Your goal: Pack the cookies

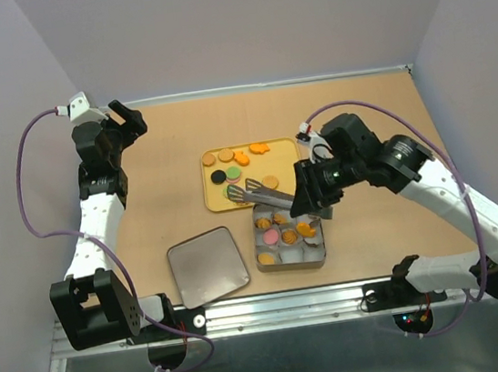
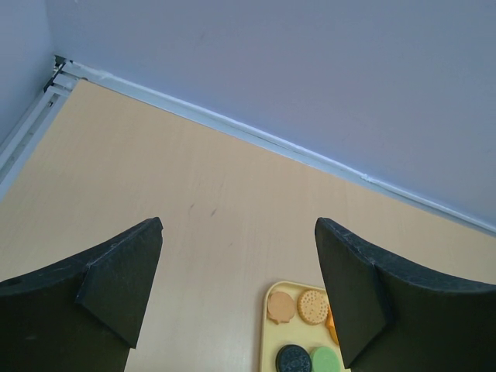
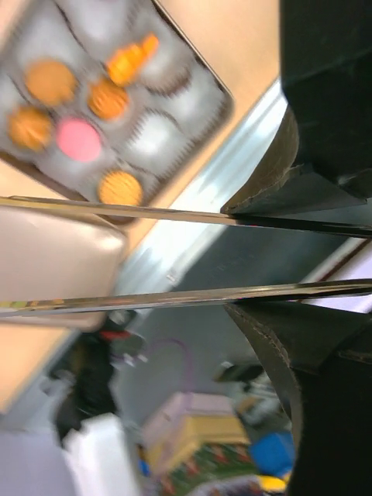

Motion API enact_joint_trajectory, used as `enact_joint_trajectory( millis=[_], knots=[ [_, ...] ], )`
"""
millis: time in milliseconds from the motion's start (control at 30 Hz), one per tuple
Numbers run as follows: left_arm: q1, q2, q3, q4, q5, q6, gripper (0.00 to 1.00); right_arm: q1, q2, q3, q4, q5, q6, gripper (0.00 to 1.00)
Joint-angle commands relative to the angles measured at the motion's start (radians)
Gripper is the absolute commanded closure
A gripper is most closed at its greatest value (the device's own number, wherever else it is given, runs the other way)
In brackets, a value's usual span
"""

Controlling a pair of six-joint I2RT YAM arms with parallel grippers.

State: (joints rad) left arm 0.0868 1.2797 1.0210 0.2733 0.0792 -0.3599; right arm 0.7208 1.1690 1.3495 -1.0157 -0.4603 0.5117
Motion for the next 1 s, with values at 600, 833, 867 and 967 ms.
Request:
enact_joint_trajectory(
  millis=[600, 833, 867, 967],
  knots=[
    [0.004, -0.036, -0.002, 0.049, 0.028, -0.001, 0.09, -0.001, 0.698, 0.532, 0.170, 0.516, -0.085, 0.55],
    [0.004, -0.037, -0.004, 0.049, 0.030, -0.002, 0.10, -0.001, 0.822, 0.635, 0.177, 0.509, -0.110, 0.55],
    [0.004, -0.037, -0.004, 0.050, 0.030, -0.004, 0.10, 0.000, 0.833, 0.645, 0.177, 0.503, -0.114, 0.55],
    [0.002, -0.034, -0.004, 0.052, 0.039, -0.007, 0.10, -0.001, 0.873, 0.668, 0.175, 0.489, -0.119, 0.55]
  ],
)
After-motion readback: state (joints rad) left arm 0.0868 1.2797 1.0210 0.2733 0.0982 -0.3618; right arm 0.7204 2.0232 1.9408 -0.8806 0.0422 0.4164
